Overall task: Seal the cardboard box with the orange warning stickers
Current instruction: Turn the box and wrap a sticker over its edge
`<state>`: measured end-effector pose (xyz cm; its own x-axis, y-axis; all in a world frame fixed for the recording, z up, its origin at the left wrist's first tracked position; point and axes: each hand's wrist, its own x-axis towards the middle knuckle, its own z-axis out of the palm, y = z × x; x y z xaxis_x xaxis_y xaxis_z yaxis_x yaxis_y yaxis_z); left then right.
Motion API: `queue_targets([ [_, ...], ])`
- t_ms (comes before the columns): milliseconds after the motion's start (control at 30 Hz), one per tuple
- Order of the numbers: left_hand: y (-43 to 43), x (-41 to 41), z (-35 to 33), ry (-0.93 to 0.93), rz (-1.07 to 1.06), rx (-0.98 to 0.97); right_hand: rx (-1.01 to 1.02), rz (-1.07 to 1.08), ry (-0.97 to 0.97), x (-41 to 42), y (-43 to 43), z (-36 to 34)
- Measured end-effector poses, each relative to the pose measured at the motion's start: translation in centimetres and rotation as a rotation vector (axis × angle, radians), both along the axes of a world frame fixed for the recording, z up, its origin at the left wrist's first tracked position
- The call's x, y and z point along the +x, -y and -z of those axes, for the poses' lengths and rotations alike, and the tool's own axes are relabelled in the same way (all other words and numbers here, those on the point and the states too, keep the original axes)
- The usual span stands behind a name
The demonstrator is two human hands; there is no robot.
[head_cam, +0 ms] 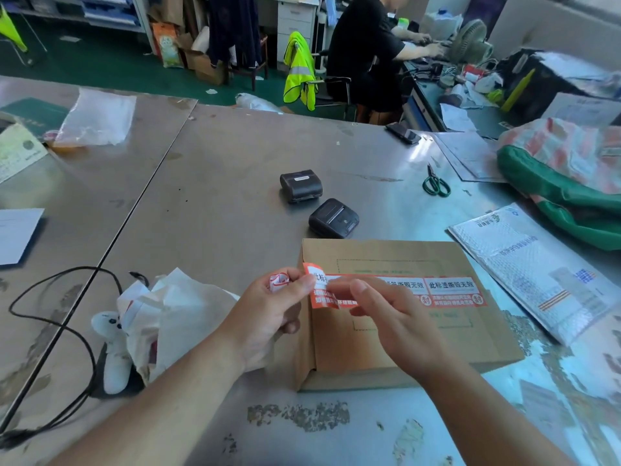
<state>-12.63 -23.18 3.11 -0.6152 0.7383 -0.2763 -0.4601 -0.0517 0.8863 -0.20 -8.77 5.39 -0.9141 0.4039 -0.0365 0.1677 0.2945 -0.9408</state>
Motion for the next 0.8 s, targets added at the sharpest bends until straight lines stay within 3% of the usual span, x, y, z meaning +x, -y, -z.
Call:
queue_targets([
  [567, -0.3, -1.4, 1.0, 0.078, 0.124, 0.135, 0.024, -0.048, -0.083, -1.1, -0.4, 0.5],
  [800, 0.2, -1.5, 1.3, 0.120, 0.076, 0.152, 0.148, -0.097, -0.091, -1.6, 0.0, 0.0],
])
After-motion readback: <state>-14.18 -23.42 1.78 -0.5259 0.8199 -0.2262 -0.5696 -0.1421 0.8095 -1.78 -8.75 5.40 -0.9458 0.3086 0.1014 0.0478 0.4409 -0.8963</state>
